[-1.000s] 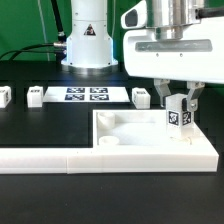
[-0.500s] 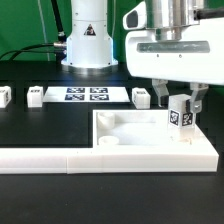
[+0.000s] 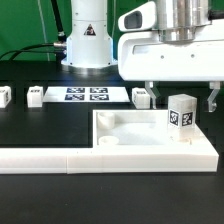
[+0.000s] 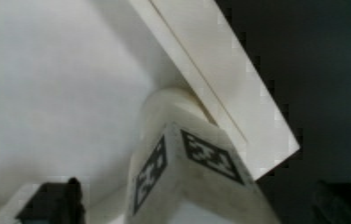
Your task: Assemble square table
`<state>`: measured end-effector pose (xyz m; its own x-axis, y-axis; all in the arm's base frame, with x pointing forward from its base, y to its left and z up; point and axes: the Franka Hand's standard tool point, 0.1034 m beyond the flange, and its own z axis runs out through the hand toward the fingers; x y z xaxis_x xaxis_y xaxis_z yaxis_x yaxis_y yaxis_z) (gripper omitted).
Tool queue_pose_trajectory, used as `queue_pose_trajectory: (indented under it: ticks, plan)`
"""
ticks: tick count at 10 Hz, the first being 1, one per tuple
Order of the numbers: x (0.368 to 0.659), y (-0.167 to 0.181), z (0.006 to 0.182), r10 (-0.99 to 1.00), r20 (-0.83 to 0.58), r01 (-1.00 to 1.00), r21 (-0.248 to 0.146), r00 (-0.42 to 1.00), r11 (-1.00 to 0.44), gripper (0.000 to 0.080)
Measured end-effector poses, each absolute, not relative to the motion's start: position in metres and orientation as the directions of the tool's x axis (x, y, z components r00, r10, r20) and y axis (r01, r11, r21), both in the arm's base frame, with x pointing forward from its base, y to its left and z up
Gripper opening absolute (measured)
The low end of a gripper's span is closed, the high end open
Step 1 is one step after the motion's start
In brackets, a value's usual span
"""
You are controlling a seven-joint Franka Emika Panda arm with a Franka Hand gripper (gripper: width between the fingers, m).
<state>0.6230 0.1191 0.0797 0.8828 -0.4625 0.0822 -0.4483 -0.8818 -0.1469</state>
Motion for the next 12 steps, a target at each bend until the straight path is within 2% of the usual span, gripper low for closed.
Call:
queue_pose_trajectory:
  ticks: [4, 10, 12]
  plan:
    - [0.6224, 0.1206, 0.0793, -0.123, 0.121, -0.11, -0.107, 0.985, -0.988, 0.0649]
    - [0.6239, 0.1198, 0.0805, 0.237, 0.152, 0.247, -0.05, 0.96, -0.968, 0.0649]
    - [0.6244, 0.1184, 0.0804, 0.295, 0.158, 0.304, -0.04, 0.943, -0.952, 0.0388]
